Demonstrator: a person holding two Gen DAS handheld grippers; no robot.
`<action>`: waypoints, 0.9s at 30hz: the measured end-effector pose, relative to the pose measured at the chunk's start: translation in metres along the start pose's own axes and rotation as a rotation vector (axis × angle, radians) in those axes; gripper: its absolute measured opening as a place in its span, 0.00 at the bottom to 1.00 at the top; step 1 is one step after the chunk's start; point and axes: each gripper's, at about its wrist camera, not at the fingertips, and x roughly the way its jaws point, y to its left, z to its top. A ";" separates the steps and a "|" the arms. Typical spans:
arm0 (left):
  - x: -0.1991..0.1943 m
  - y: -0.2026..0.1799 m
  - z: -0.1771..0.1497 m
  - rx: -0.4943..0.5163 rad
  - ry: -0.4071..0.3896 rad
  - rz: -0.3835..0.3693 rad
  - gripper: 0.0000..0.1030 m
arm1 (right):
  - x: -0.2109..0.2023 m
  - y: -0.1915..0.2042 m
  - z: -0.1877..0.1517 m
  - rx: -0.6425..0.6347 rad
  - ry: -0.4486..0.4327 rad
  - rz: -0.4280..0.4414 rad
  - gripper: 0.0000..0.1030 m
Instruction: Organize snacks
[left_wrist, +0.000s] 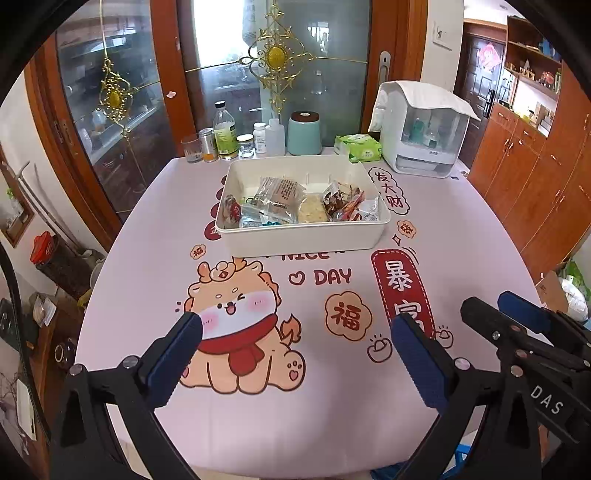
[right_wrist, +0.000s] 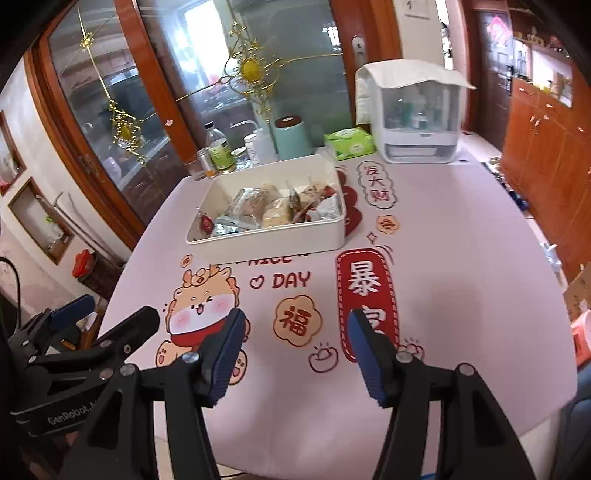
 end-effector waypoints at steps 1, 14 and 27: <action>-0.003 0.000 -0.002 -0.005 0.004 0.000 0.99 | -0.005 0.000 -0.002 0.000 -0.006 0.001 0.57; -0.011 -0.002 -0.021 -0.038 0.042 0.047 0.99 | -0.023 0.006 -0.018 -0.010 -0.023 0.004 0.57; -0.019 -0.005 -0.025 -0.042 0.020 0.044 0.99 | -0.031 0.005 -0.024 -0.005 -0.041 0.012 0.57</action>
